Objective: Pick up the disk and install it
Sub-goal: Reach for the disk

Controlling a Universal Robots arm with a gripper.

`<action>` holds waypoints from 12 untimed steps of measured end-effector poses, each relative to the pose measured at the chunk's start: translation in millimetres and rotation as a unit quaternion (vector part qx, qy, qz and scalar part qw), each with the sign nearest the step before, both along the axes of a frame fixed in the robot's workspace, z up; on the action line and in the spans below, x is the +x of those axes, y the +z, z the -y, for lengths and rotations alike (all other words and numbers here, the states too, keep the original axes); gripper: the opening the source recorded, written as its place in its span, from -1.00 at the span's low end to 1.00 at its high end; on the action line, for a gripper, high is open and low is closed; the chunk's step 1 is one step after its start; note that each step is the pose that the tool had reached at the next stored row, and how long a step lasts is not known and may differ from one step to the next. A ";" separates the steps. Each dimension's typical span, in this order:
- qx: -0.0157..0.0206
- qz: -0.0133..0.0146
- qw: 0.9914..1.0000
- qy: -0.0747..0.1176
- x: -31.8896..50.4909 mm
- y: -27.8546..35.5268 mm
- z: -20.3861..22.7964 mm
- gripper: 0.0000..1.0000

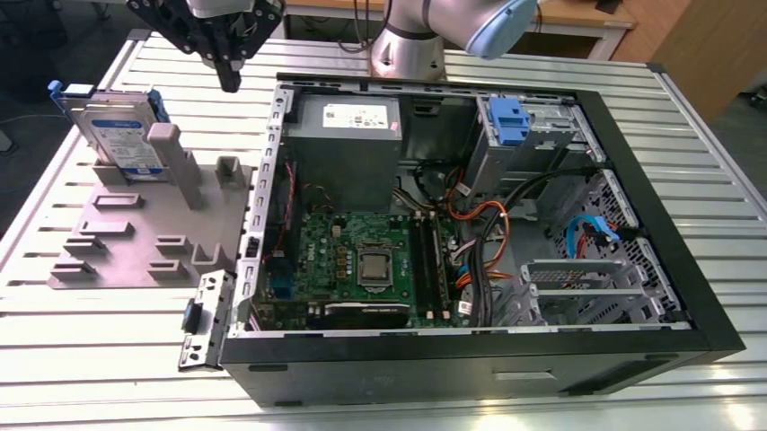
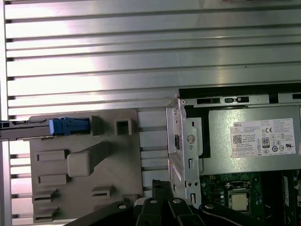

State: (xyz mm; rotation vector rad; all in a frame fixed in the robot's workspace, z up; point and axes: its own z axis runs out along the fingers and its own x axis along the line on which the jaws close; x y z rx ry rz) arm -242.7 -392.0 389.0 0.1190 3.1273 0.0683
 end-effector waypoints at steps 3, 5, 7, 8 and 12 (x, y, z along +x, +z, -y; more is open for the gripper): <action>0.000 0.000 1.000 0.000 -2.8 -0.1 -0.1 -0.79; 0.000 -0.001 1.000 0.000 -5.6 -0.3 -0.1 -0.79; 0.000 -0.002 1.000 0.000 -8.3 -0.4 -0.3 -0.79; 0.000 -0.002 1.000 0.000 -9.3 -0.6 -0.4 -0.79; 0.000 -0.004 1.000 0.000 -13.3 -0.9 -0.8 -0.79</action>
